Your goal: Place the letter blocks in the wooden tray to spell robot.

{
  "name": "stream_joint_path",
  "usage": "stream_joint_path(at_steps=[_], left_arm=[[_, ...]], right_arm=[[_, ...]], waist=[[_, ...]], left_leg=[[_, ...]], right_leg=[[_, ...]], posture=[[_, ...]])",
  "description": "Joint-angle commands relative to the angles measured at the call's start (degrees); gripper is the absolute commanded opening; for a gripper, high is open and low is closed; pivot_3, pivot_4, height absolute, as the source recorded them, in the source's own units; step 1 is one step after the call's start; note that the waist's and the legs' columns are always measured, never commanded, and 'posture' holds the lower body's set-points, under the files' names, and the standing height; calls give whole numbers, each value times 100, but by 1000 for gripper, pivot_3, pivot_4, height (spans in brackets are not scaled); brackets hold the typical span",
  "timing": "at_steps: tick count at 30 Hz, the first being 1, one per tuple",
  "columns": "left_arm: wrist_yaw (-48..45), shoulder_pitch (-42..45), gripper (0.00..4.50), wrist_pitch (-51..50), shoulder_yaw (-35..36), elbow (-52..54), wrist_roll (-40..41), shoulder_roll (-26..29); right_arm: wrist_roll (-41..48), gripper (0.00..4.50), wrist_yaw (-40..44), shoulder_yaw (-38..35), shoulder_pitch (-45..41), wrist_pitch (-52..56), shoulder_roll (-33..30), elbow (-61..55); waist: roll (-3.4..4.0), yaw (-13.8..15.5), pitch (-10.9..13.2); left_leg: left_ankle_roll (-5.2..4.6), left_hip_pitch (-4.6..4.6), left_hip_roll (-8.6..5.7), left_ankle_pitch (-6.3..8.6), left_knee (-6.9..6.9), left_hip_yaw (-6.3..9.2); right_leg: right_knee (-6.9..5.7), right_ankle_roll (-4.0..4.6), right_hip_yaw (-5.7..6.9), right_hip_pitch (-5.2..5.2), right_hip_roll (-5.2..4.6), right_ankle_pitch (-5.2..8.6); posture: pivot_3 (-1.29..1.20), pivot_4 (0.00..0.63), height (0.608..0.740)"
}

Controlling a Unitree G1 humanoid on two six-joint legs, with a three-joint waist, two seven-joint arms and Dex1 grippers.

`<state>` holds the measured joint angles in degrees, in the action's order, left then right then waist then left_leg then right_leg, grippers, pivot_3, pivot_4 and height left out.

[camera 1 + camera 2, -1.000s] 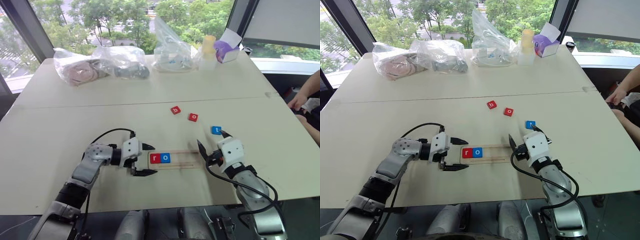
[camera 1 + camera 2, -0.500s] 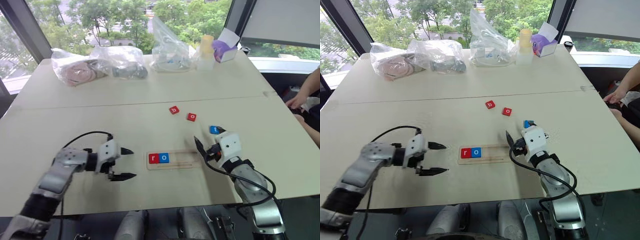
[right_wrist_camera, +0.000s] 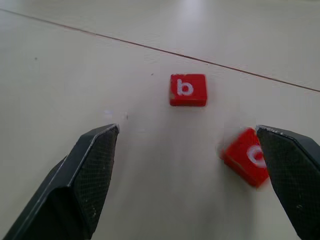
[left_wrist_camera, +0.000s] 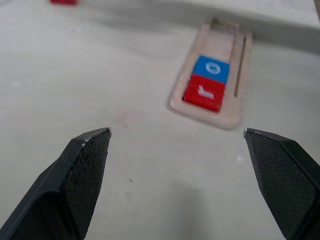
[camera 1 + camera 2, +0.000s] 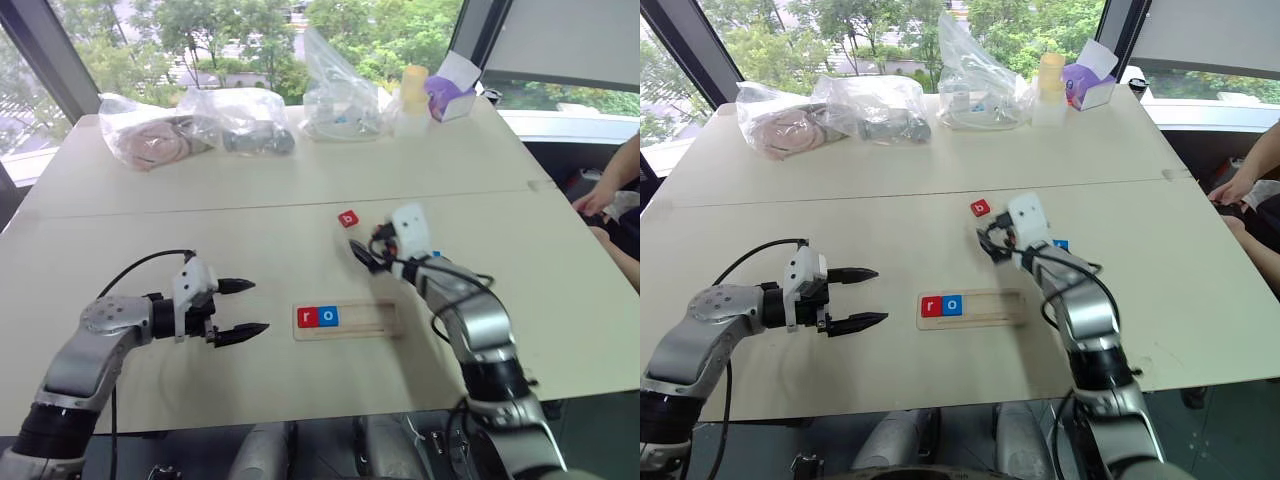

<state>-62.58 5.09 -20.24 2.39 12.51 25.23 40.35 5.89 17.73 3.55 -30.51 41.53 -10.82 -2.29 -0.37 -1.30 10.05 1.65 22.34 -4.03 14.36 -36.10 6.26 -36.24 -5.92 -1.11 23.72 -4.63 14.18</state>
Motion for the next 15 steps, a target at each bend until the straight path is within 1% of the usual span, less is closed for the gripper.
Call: stream_joint_path(at_steps=[1, 4, 8, 11, 15], left_arm=[[265, -84, 4451, -126, 200, 384, 223, -84], [423, -140, 4451, -267, 179, 573, 312, -148], [611, -218, 4451, -359, 149, 762, 352, -240], [704, -262, 4451, -383, 148, 841, 360, -252], [817, -310, 4451, -415, 148, 917, 383, -273]], right_arm=[[44, 4500, -124, -73, -644, -12, 194, 599], [48, 4500, -94, -74, -1054, -38, 265, 1157], [-120, 4500, -134, 53, -1553, -291, 341, 2030], [-269, 4500, -272, 97, -1771, -601, 378, 2580], [-279, 4500, -409, -15, -1901, -746, 474, 3030]], waist=[[0, 15, 0], [0, 50, 0], [0, 23, 0], [0, 12, 0], [0, 0, 0]], left_leg=[[0, 0, 0, 0, -1, 2], [0, 1, -5, 0, -1, 2], [0, 2, -10, 0, -2, -2], [0, 2, -8, 0, 2, -2], [1, 2, -6, -1, 5, -2]], right_leg=[[-1, 0, 1, 0, 2, 0], [0, 0, 3, -3, 4, 0], [2, -1, 1, -2, 0, -1], [-2, -1, 2, 3, 4, -2], [-3, 0, 1, 6, 6, -2]], posture=[[0, 150, 740], [0, 150, 740], [0, 150, 740], [0, 150, 740], [0, 150, 740]])
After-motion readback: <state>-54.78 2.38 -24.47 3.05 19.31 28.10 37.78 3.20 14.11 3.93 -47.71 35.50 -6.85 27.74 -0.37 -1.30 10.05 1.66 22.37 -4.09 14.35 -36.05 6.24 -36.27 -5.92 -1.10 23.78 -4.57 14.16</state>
